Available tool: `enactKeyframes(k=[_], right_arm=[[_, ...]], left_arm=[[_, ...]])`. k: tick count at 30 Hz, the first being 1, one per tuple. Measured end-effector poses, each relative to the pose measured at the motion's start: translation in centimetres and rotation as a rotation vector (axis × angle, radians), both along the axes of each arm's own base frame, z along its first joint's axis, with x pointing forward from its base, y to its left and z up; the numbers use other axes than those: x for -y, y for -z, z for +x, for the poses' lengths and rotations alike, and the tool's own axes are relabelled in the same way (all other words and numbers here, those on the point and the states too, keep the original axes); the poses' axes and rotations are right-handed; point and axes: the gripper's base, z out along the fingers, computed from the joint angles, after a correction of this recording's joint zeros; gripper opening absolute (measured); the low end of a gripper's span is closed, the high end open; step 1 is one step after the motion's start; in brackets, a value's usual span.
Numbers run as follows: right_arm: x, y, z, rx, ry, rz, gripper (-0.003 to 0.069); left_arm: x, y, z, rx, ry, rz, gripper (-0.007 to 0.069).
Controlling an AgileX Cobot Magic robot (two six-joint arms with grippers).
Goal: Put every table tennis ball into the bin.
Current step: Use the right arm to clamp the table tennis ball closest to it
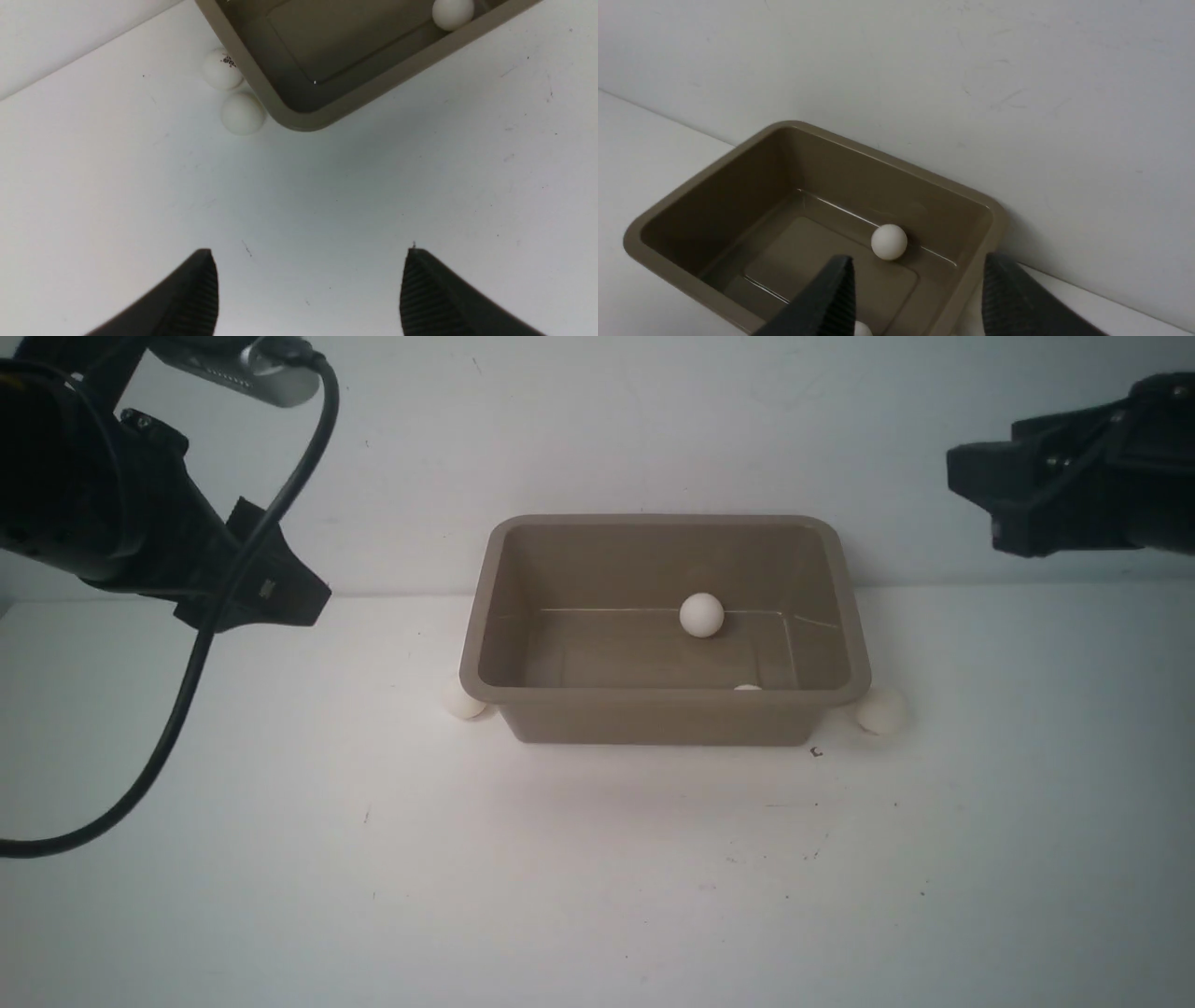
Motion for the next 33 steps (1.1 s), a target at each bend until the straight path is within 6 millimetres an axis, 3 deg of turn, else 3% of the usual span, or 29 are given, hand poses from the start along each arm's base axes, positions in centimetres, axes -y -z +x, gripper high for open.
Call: enactKeyframes(k=[8,18,24,28,33], right_arm=[[2.7,1.4,0.2,-0.129,0.031,-0.008,0.0347],[2.7,5.6,2.3,-0.299,-0.019,-0.051,0.0347],[2.8,8.3,4.1,-0.359,-0.055,-0.105,0.0349],[2.8,9.3,5.6,-0.369,-0.077,-0.135,0.0387],[2.9,10.9,8.1,-0.395,-0.084,-0.146,0.0485]], left_arm=[[1.0,1.1,0.7,-0.021,0.054,0.067,0.0469],[5.8,4.9,3.1,-0.023,0.216,0.191,0.0469],[6.4,5.8,3.8,-0.024,0.221,0.186,0.0469],[6.5,5.8,3.9,-0.024,0.222,0.183,0.0469],[6.5,5.8,3.9,-0.024,0.222,0.182,0.0469]])
